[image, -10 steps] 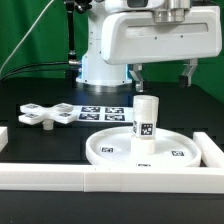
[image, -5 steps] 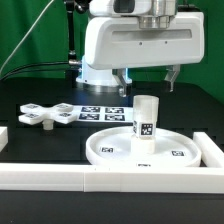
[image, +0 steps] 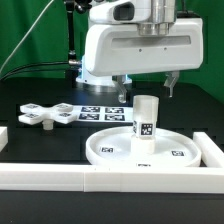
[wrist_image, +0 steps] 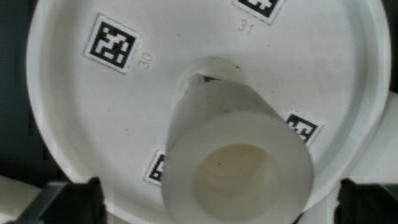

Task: Assemble round table

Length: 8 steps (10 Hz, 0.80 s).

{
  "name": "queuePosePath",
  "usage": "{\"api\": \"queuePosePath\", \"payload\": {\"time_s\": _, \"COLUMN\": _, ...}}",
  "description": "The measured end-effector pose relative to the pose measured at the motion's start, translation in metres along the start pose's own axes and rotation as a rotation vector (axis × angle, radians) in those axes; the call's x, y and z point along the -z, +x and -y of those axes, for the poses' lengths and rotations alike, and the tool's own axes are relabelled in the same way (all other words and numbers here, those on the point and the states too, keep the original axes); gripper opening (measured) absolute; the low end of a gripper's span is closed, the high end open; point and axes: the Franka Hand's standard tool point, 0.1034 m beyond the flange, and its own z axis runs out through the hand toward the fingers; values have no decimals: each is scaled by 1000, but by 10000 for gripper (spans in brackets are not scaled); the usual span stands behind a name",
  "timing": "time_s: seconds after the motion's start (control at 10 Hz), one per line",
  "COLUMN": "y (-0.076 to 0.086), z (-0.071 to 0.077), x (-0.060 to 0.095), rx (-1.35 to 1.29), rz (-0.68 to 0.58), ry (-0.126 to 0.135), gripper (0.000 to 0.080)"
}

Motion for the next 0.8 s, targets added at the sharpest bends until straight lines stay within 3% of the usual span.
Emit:
{"api": "queuePosePath", "payload": {"time_s": 0.6, "y": -3, "z": 1, "x": -12, "rx": 3, "rz": 17, "ry": 8, "gripper": 622}}
{"api": "queuePosePath", "payload": {"time_s": 0.7, "y": -3, "z": 1, "x": -12, "rx": 3, "rz": 17, "ry": 8, "gripper": 418}}
{"api": "queuePosePath", "payload": {"time_s": 0.8, "y": -3, "z": 1, "x": -12, "rx": 4, "rz": 17, "ry": 8, "gripper": 418}}
